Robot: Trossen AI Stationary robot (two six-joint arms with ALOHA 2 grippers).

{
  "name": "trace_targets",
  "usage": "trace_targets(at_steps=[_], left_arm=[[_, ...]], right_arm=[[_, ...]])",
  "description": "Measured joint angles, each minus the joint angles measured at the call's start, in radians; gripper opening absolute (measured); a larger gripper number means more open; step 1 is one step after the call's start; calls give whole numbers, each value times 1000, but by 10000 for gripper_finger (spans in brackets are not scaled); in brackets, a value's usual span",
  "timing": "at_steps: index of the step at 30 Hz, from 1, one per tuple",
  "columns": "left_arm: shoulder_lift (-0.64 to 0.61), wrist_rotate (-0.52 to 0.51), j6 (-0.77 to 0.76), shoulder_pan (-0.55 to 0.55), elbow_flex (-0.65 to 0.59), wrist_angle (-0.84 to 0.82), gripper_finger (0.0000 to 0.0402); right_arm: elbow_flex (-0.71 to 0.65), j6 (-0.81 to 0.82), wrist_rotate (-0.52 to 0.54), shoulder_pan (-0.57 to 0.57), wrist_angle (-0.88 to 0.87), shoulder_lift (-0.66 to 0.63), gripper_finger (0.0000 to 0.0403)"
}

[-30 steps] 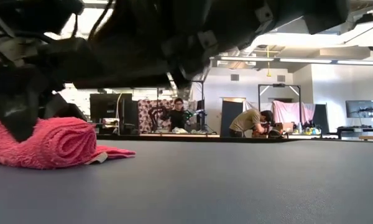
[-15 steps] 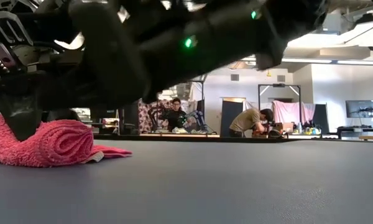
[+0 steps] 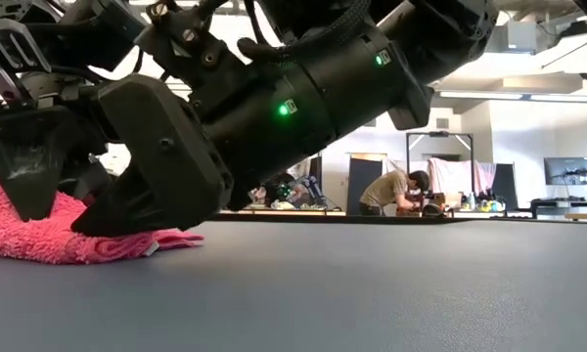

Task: Roll towel
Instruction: Roll the pink microfiber towel

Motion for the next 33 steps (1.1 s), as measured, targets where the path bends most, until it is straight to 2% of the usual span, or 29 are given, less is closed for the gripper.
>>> trace_targets(at_steps=[9,16,21,24,29,33], left_arm=[[-22,68,42,54,2,-32,68],[-155,59,122,83,2,-226,68],[-305,-42,179,87,2,-417,68],[-415,-144,218,83,2,-471,68],[-565,-289,337,-9,-1,-419,68],[-564,-384,438,-146,-27,-324,68]], right_arm=[[0,37,-41,-6,-11,0,127],[0,51,-43,-6,-23,0,127],[0,58,-44,-6,-28,0,127],[0,59,-44,-5,-31,0,127],[-1,93,-49,-12,-39,0,127],[-1,103,-51,-17,-40,0,127]])
